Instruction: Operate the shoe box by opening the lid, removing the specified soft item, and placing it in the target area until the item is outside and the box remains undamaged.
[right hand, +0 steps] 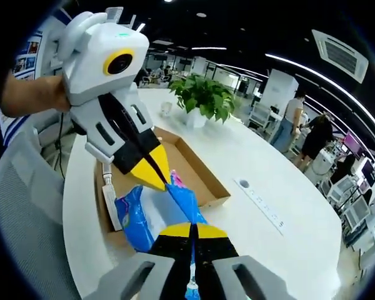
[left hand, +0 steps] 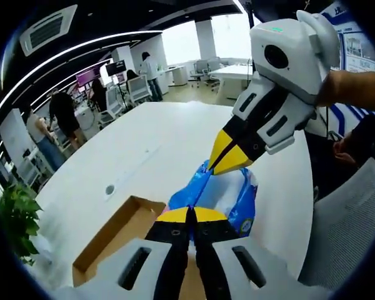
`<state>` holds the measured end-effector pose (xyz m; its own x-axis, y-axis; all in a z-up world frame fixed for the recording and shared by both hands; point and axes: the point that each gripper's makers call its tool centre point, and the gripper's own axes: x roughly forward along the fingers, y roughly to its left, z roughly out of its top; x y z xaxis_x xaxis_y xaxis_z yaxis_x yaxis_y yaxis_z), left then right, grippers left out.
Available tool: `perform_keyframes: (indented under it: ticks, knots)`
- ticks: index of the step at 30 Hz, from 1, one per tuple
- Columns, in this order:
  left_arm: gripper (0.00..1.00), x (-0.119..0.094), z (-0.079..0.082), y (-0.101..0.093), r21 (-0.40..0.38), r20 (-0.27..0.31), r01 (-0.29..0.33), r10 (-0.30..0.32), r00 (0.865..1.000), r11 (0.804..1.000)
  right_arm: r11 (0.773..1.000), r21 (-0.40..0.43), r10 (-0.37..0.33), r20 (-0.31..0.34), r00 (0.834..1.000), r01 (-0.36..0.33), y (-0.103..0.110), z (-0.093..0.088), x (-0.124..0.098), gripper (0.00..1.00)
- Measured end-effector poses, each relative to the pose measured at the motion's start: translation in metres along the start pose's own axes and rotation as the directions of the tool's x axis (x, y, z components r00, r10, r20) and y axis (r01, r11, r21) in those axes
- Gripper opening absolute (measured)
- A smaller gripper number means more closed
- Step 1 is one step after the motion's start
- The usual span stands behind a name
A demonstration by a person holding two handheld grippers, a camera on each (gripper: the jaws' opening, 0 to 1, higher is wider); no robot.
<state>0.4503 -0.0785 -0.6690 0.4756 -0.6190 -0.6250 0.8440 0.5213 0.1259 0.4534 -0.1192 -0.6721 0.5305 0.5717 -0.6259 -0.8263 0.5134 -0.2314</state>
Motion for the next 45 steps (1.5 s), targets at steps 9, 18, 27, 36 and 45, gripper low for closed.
perform_keyframes:
  ticks: [9,18,27,36,45]
  knots:
    - [0.00,0.023,0.014,-0.014,0.016,-0.001,0.043,-0.043,0.999,0.999,0.999,-0.002,-0.033,-0.031,0.999,0.033,-0.014,-0.022,-0.014,0.00]
    - [0.00,0.047,0.030,-0.028,0.013,0.002,0.083,-0.083,0.997,0.996,0.997,0.021,-0.069,-0.063,0.996,0.071,-0.031,-0.048,-0.028,0.00]
    - [0.00,0.077,0.043,-0.047,0.035,-0.008,0.129,-0.129,0.992,0.991,0.993,0.048,-0.104,-0.094,0.990,0.109,-0.050,-0.076,-0.041,0.00]
    - [0.00,0.105,0.053,-0.066,0.048,-0.011,0.176,-0.176,0.984,0.983,0.990,0.051,-0.125,-0.131,0.983,0.132,-0.068,-0.104,-0.052,0.00]
    - [0.00,0.130,0.067,-0.077,0.045,-0.009,0.211,-0.210,0.978,0.977,0.985,0.061,-0.150,-0.162,0.975,0.161,-0.088,-0.128,-0.061,0.00]
